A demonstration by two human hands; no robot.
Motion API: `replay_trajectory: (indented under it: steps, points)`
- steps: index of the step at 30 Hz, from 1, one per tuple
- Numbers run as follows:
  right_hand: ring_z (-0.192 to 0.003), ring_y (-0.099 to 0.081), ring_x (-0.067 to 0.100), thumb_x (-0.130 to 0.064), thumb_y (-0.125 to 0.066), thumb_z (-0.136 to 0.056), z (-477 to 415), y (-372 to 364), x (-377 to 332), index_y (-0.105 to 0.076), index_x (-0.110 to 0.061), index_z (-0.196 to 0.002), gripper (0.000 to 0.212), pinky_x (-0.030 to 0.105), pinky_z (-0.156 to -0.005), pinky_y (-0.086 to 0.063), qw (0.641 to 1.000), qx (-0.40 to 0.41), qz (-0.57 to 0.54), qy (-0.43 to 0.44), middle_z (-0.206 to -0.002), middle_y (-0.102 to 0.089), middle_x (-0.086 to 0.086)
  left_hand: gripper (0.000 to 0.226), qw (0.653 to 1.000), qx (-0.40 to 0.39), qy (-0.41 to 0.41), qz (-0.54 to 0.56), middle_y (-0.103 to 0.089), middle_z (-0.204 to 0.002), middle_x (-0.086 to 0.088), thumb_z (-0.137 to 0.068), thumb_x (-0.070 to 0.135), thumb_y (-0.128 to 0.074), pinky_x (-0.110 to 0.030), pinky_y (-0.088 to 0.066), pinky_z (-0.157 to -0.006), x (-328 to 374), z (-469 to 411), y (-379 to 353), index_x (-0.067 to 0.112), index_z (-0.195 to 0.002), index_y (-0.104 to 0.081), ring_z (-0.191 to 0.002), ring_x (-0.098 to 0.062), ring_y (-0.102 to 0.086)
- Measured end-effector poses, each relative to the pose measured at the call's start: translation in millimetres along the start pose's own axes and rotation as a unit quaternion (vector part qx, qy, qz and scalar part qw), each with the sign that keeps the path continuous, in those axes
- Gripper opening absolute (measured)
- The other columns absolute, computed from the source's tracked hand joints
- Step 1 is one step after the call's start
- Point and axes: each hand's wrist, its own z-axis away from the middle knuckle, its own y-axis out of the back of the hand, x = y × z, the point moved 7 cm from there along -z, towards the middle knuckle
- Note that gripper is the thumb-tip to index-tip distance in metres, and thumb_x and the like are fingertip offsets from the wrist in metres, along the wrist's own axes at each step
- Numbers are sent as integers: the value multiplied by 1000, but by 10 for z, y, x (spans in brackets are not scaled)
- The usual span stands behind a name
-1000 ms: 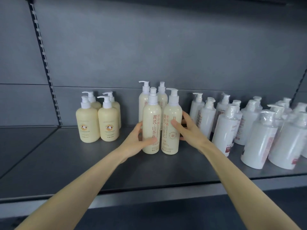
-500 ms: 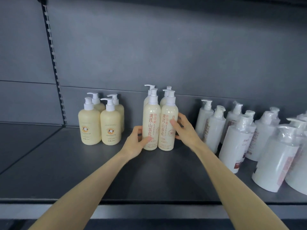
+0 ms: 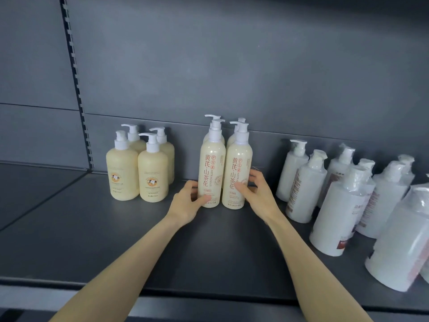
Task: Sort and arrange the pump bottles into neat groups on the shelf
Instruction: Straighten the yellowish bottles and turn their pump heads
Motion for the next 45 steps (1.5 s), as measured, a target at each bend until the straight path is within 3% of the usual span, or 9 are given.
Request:
replay_trajectory:
  steps: [3, 9, 18, 28, 38, 45]
  points:
    - [-101, -56, 8, -19, -66, -87, 16, 18, -2, -43, -20, -133, 51, 32, -91, -49, 1000, -1, 20, 4, -113, -56, -9, 47, 1000, -4, -3, -21, -59, -129, -5, -87, 23, -66, -31, -42, -101, -6, -8, -16, 13, -129, -47, -117, -19, -56]
    - [-105, -56, 10, -19, -65, -88, 40, 20, -19, -44, -18, -135, 52, 24, -88, -45, 999, 25, 39, 17, -120, -58, -5, 51, 999, -2, -3, -39, -58, -130, -7, -86, 21, -66, -37, -41, -105, 7, 7, -21, 12, -132, -45, -120, -22, -55]
    - [-101, -58, 14, -19, -65, -88, 51, 35, -49, -45, -15, -134, 51, 25, -84, -47, 997, 52, 51, 18, -124, -60, 3, 48, 997, 15, -6, -72, -62, -124, -6, -82, 28, -71, -35, -48, -97, 24, 19, -20, 10, -120, -48, -110, -21, -60]
    - [-104, -60, 18, -21, -66, -87, 57, 41, -45, -44, -17, -134, 52, 33, -90, -50, 997, 50, 56, 13, -124, -60, 3, 47, 997, 20, -5, -80, -62, -123, -6, -82, 30, -70, -32, -48, -93, 48, 37, -18, 9, -118, -49, -108, -21, -60]
    - [-103, -53, 9, -19, -63, -90, 80, 26, -78, -41, -16, -137, 52, 24, -88, -44, 997, 41, 65, 11, -129, -57, 2, 46, 996, 18, -4, -89, -61, -124, -6, -83, 29, -69, -33, -48, -95, 56, 40, -25, 9, -120, -49, -110, -21, -59]
    - [-119, -54, 20, -21, -61, -90, 117, 17, -89, -38, -17, -140, 55, 38, -99, -47, 997, 22, 75, -1, -134, -54, 2, 47, 995, 1, -1, -102, -60, -127, -7, -86, 28, -66, -33, -46, -98, 59, 69, -36, 9, -123, -48, -114, -21, -58]
